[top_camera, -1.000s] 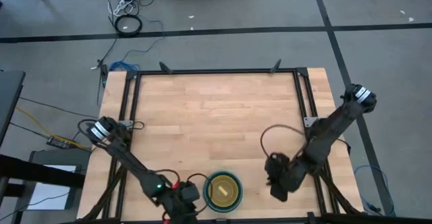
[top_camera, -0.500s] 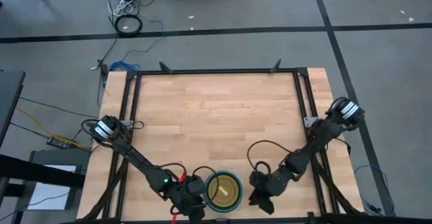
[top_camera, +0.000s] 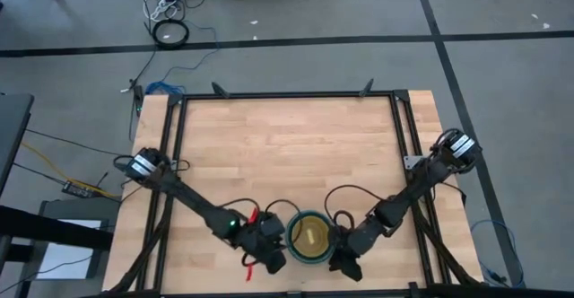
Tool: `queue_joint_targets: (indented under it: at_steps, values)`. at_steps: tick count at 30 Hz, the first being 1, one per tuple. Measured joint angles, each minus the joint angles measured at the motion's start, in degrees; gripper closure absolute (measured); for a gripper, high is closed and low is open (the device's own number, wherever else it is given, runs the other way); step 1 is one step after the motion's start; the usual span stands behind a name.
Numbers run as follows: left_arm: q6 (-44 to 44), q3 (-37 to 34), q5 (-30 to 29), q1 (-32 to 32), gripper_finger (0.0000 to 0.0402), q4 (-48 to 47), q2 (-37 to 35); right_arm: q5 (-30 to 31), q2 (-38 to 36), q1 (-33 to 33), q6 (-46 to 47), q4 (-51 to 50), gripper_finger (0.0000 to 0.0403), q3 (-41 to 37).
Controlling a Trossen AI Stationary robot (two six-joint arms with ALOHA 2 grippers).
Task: Nest bowls inside each other
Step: Move the stacked bowls to the center of the table, then return to Home Position
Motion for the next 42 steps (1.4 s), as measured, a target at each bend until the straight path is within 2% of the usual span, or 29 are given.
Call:
queue_joint_targets:
  at_steps: [5, 11, 14, 21, 24, 27, 31, 35, 39, 42]
  values:
    - [0.99, -0.11, 0.32, 3.27, 0.0269, -2.65, -0.09, 4.21, -0.79, -2.38, -2.76, -4.43, 0.0303, 0.10]
    - [-1.95, 0.10, -1.41, 4.04, 0.0269, -6.42, -1.30, 15.37, -0.36, -7.28, -6.41, -6.64, 0.0303, 0.15]
    - [-1.69, 0.17, -1.18, 3.95, 0.0269, -6.22, -2.47, 18.24, -0.36, -10.76, -7.49, -6.69, 0.0303, 0.15]
    - [-0.15, 0.83, -1.57, 3.74, 0.0269, -5.55, -4.90, 15.80, -0.36, -16.99, -12.52, -5.65, 0.0302, 0.15]
    - [0.16, 0.79, -1.65, 3.27, 0.0269, -5.92, -6.33, 12.12, -0.40, -15.92, -15.46, -3.09, 0.0302, 0.15]
    - [2.18, 0.79, -4.65, 2.54, 0.0269, -5.25, -9.06, 9.68, -0.82, -13.39, -18.39, 0.80, 0.0302, 0.15]
    - [8.87, 0.79, -10.17, 1.91, 0.0269, -2.86, -14.31, 9.50, -4.84, -10.43, -24.43, 4.77, 0.0302, 0.11]
    - [22.52, 0.79, -15.32, 1.62, 0.0269, 4.12, -20.26, 8.81, -12.05, -9.30, -35.69, 10.88, 0.0302, 0.11]
    - [37.03, 0.79, -16.19, 1.62, 0.0269, 13.46, -24.66, 8.33, -21.74, -8.10, -49.55, 16.56, 0.0302, 0.15]
    - [42.74, 0.81, -15.86, 1.57, 0.0269, 21.30, -25.97, 7.89, -29.56, -6.81, -60.65, 16.16, 0.0302, 0.17]
